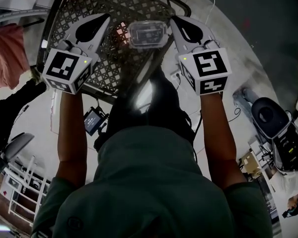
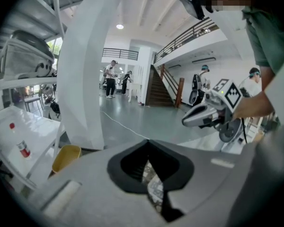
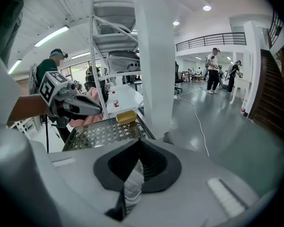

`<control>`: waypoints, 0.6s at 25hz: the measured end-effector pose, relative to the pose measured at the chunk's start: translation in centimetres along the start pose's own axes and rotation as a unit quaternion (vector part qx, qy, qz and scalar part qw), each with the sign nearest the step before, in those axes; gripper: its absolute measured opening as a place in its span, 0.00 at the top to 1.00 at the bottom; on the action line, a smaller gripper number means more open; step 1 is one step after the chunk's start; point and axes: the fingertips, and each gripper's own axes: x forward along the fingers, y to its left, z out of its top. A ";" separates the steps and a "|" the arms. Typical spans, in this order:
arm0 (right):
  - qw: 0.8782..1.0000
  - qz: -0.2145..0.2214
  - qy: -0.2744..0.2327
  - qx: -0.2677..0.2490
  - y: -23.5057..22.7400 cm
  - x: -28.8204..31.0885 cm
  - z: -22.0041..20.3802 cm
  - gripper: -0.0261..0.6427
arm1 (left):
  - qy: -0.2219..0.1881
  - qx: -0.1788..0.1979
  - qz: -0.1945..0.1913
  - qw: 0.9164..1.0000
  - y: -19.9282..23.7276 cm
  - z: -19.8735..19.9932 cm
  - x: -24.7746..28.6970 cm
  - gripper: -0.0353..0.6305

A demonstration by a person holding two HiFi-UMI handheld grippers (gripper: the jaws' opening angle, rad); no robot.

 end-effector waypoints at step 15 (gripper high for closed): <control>0.998 0.016 0.050 0.033 -1.0 4.8 -6.8 0.95 | 0.063 -0.054 -0.011 0.996 0.4 -8.4 4.5 0.94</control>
